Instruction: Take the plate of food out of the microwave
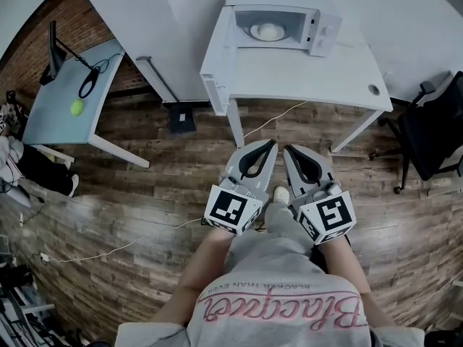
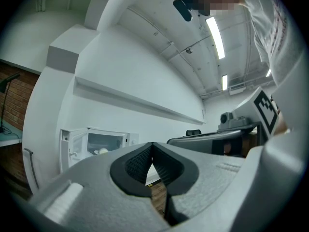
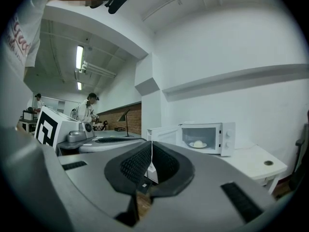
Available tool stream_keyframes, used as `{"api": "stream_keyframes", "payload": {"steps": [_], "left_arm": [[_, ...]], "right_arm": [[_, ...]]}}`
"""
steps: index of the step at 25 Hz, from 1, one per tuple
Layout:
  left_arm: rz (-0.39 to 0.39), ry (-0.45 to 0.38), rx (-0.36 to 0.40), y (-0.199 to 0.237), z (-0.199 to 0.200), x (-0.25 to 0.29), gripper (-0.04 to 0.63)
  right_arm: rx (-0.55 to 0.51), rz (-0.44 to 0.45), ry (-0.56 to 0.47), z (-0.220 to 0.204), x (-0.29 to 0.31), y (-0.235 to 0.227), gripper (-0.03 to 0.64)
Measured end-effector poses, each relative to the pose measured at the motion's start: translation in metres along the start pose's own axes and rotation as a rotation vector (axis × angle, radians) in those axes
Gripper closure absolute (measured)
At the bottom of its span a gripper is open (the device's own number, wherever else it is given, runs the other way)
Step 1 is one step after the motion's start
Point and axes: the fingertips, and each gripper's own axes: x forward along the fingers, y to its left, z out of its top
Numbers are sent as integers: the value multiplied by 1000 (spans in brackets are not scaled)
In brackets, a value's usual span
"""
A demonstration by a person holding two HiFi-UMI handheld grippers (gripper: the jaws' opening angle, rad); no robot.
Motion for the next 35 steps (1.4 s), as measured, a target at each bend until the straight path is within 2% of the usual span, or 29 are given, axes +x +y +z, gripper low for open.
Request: {"api": "stream_keyframes", "payload": {"steps": [3,19,26,31,35], "left_arm": [[7,-1,0,10,0,17,589],[66,3,23,59,2,111,589],[109,6,40,70,-1,152,589],[142,8,37,78,-3,174,589],[161,13,44,80,-2,182,589]], "right_arm": [[26,7,-14,3,12,-16,601],[23,58,-7,15,78,-105,601],[44,78,-2,15,98,-145,601],[71,118,41,9,111,-168,600],[83,131,12,15,114,-182,601]]}}
